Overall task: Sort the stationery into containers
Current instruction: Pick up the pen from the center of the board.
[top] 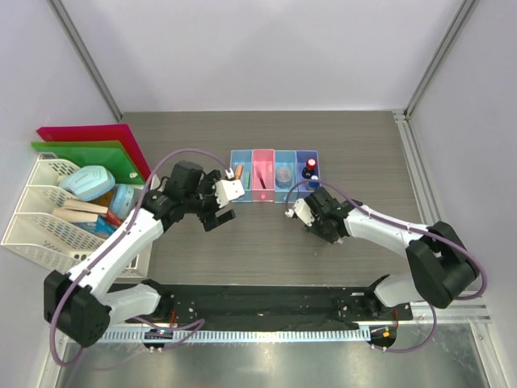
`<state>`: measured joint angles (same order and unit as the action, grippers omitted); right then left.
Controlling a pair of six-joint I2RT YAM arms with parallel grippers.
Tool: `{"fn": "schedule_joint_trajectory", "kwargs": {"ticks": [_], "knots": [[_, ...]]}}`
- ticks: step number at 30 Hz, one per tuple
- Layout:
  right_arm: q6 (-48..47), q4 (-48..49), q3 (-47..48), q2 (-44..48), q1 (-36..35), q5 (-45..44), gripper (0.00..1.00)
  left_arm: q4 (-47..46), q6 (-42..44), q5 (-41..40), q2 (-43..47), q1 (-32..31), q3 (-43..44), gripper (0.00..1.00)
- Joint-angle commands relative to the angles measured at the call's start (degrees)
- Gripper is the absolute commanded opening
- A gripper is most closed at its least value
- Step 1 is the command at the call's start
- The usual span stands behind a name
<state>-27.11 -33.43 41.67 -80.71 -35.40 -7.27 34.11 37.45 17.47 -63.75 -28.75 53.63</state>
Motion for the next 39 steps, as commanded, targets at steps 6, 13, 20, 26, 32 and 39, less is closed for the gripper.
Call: {"fn": "schedule_joint_trajectory", "kwargs": {"ticks": [6,13,20,26,32,39], "knots": [[-13.5,11.6,1.7,15.7,-4.3,-19.9,0.01,11.7,-2.2,18.1,-13.9,1.3,12.8,0.88],[-20.5,15.1,3.0,15.1,-9.0,-25.8,0.01,25.2,3.8,28.0,-24.4,1.5,26.1,0.86],[-29.5,20.3,1.5,11.6,-15.7,-31.7,0.01,44.5,13.1,34.8,-37.9,1.6,41.2,0.80],[-32.1,21.3,3.8,8.6,-20.4,-33.2,0.01,50.4,15.5,35.3,-42.9,1.6,46.7,0.81],[-33.2,21.4,6.9,4.5,-24.4,-35.4,0.01,57.6,18.2,35.3,-50.6,1.6,52.8,0.80],[-33.6,21.1,10.4,0.6,-27.4,-36.9,0.01,59.1,17.1,33.9,-54.0,1.2,55.3,0.79]]}}
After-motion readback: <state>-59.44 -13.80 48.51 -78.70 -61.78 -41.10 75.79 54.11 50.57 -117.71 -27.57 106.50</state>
